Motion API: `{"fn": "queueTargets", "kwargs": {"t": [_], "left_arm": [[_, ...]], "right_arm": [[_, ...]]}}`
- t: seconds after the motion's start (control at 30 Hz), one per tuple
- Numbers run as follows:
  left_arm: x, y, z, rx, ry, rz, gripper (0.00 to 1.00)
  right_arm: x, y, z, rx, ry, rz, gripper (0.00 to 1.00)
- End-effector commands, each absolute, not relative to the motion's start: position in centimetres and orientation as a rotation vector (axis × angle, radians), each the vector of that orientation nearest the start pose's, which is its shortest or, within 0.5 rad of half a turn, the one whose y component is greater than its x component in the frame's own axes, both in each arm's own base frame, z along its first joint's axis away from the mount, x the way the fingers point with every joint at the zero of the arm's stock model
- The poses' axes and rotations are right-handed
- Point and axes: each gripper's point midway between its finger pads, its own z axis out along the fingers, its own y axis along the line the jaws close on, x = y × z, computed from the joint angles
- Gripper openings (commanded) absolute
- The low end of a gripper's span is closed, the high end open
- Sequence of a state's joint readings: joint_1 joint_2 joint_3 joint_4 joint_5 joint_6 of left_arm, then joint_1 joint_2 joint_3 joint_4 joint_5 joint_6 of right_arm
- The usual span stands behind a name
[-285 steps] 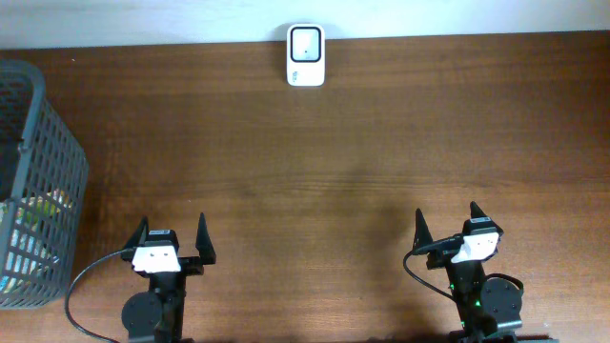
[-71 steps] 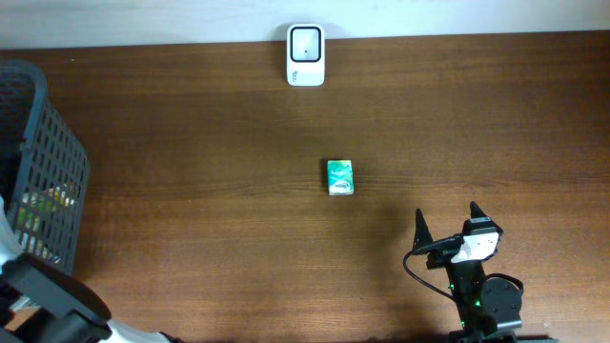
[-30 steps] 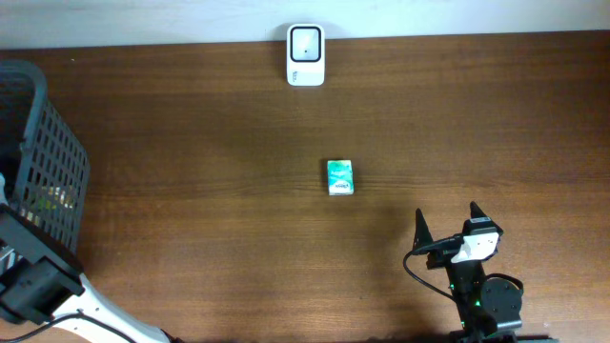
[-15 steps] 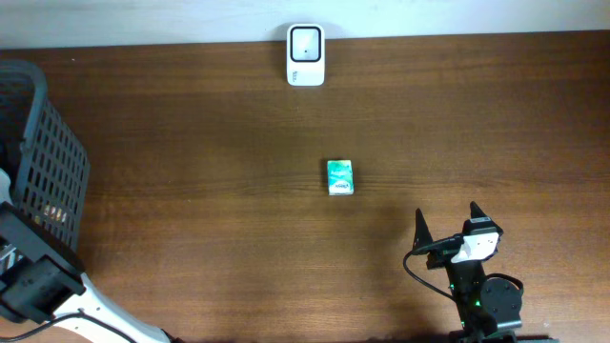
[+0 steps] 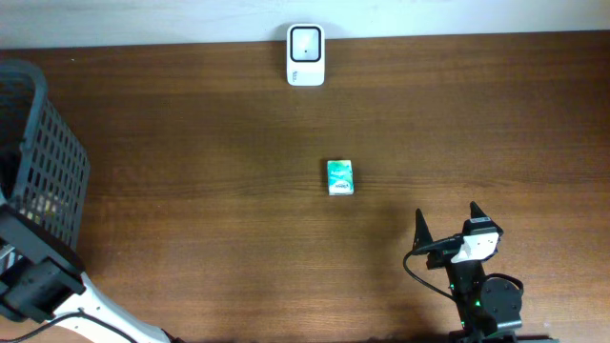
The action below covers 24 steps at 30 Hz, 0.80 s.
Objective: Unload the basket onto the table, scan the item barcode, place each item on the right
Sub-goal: 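Reach the left gripper into the basket and grasp the yellow jasmine tea carton, then place the yellow tea carton left of the green pack and release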
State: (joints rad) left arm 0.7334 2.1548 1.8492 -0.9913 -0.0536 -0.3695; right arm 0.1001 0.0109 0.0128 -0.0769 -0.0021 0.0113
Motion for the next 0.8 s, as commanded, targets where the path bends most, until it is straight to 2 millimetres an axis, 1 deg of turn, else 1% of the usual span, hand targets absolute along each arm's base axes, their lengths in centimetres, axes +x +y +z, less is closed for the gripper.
{"fn": "queueTargets", "kwargs": {"t": [0.0,0.1,0.17,0.23,0.27,0.33,0.37,0.4,0.47,0.5,0.53,0.6,0.63,0.67,0.7,0.77], "left_arm": [[37.8,34.7,18.9,-1.386,2.246,0.162,0.05],[38.4,33.5,26.8,-1.278,2.128,0.096,0.05],[38.1,32.4,31.2,-1.213,2.055,0.077,0.06],[37.6,30.6,35.7,-1.131,1.986,0.032,0.06],[37.4,29.7,37.2,-1.095,1.965,0.002,0.06],[37.1,27.0,40.0,-1.007,1.936,-0.074,0.05],[37.2,25.4,41.1,-0.963,1.933,-0.110,0.03],[37.6,23.5,41.9,-0.910,1.939,-0.152,0.02],[38.6,19.8,42.6,-0.797,1.978,-0.206,0.02],[39.5,17.0,42.5,-0.707,2.024,-0.234,0.02],[40.3,14.1,42.0,-0.627,2.079,-0.267,0.03],[41.3,9.0,40.9,-0.476,2.172,-0.319,0.03],[41.6,7.0,40.4,-0.420,2.207,-0.340,0.03],[41.7,4.6,39.6,-0.352,2.257,-0.358,0.04],[41.7,1.9,38.3,-0.276,2.321,-0.365,0.04],[41.1,-1.8,35.7,-0.166,2.446,-0.354,0.04]], "right_arm": [[24.5,2.7,15.6,-0.084,1.647,0.095,0.99],[24.5,2.7,15.6,-0.084,1.647,0.095,0.99],[24.5,2.7,15.6,-0.084,1.647,0.095,0.99],[24.5,2.7,15.6,-0.084,1.647,0.095,0.99],[24.5,2.7,15.6,-0.084,1.647,0.095,0.99],[24.5,2.7,15.6,-0.084,1.647,0.095,0.99],[24.5,2.7,15.6,-0.084,1.647,0.095,0.99],[24.5,2.7,15.6,-0.084,1.647,0.095,0.99],[24.5,2.7,15.6,-0.084,1.647,0.095,0.99],[24.5,2.7,15.6,-0.084,1.647,0.095,0.99],[24.5,2.7,15.6,-0.084,1.647,0.095,0.99],[24.5,2.7,15.6,-0.084,1.647,0.095,0.99],[24.5,2.7,15.6,-0.084,1.647,0.095,0.99],[24.5,2.7,15.6,-0.084,1.647,0.095,0.99],[24.5,2.7,15.6,-0.084,1.647,0.095,0.99],[24.5,2.7,15.6,-0.084,1.647,0.095,0.99]]}}
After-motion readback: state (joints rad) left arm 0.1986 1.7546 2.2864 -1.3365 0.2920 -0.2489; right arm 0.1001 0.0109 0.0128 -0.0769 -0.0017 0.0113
